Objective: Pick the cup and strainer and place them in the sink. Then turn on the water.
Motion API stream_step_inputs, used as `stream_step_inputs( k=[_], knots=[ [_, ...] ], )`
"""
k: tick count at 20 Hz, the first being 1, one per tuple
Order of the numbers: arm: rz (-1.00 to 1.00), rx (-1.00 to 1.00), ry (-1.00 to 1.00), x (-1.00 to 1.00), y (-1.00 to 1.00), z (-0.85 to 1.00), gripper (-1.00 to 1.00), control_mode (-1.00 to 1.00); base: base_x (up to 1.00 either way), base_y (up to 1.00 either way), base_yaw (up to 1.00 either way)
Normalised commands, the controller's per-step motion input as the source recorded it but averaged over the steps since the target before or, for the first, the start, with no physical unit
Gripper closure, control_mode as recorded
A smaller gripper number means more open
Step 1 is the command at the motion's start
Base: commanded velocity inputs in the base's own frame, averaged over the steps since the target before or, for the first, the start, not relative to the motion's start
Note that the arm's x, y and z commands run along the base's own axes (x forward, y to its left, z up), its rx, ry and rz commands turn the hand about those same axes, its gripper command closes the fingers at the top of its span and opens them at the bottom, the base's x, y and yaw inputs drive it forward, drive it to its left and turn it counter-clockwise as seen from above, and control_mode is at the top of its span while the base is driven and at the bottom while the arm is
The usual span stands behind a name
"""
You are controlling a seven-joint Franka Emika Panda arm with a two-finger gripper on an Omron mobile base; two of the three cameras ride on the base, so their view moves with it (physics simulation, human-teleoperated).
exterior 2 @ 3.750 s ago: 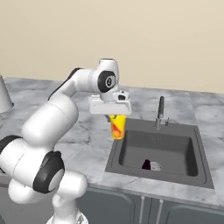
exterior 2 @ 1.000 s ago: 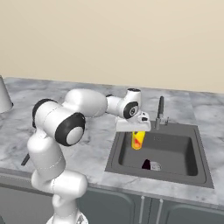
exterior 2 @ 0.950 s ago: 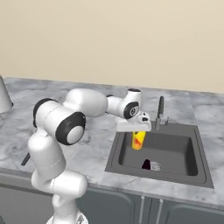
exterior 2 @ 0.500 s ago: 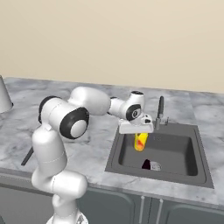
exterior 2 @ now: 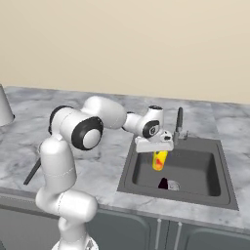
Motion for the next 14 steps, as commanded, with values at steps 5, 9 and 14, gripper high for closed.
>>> stream_step_inputs(
  k=[5, 9, 14],
  knots=[
    [0.02, 0.0, 0.0, 0.09, -0.07, -0.15, 1.0, -1.0, 0.0, 0.0, 0.0],
    [0.01, 0.0, 0.0, 0.12, -0.04, -0.21, 1.0, -1.0, 0.0, 0.0, 0.0],
    [0.01, 0.0, 0.0, 0.12, -0.03, -0.24, 1.0, -1.0, 0.0, 0.0, 0.0]
  ],
)
